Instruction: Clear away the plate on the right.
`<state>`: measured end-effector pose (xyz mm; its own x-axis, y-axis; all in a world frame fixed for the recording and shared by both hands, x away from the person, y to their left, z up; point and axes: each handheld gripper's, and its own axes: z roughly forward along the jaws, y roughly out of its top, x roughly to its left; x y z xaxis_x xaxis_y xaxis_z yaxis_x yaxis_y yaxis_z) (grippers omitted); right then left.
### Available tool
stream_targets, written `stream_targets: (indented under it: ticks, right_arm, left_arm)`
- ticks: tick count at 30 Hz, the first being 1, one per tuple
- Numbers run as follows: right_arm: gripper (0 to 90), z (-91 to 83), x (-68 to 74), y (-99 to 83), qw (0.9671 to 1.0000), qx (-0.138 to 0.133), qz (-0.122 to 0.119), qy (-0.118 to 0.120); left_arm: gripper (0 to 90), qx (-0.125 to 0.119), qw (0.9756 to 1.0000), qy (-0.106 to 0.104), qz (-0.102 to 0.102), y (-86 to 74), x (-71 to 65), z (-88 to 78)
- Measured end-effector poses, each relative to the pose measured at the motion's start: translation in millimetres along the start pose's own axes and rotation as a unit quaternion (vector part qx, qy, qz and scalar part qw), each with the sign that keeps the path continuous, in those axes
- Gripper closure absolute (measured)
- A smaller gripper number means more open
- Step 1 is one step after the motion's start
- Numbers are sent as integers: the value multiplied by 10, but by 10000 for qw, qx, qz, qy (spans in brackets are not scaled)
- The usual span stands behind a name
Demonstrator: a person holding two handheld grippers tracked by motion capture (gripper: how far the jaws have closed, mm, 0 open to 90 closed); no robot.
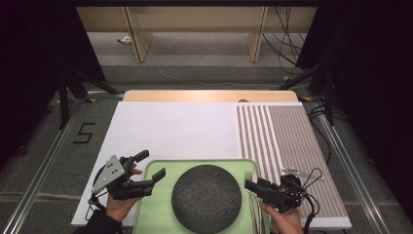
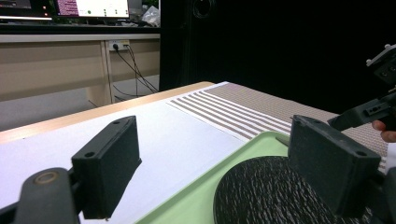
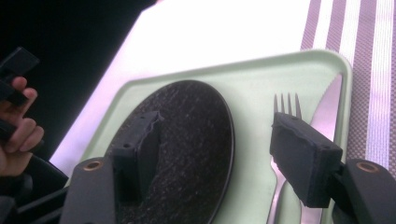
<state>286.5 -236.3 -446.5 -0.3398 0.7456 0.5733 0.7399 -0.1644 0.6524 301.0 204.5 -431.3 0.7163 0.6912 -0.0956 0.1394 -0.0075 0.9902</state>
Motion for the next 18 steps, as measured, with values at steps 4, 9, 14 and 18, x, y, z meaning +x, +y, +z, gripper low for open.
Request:
stream_targets:
  ticks: [4, 9, 14, 18]
  right_arm:
    - [341, -23, 7, 16, 9998, -114, -132, -27]
    - [324, -71, 29, 48, 9982, -333, -480, -103]
    - [317, -106, 52, 62, 9959, -509, -729, -144]
    - [302, -113, 92, 63, 9932, -580, -993, -198]
  left_arm:
    - [165, -3, 10000, -4, -7, 0, 1, 0]
    - [164, 10, 10000, -29, -15, 0, 0, 2]
    - [163, 33, 10000, -55, -13, -1, 0, 6]
    - [163, 36, 10000, -67, -18, -1, 2, 7]
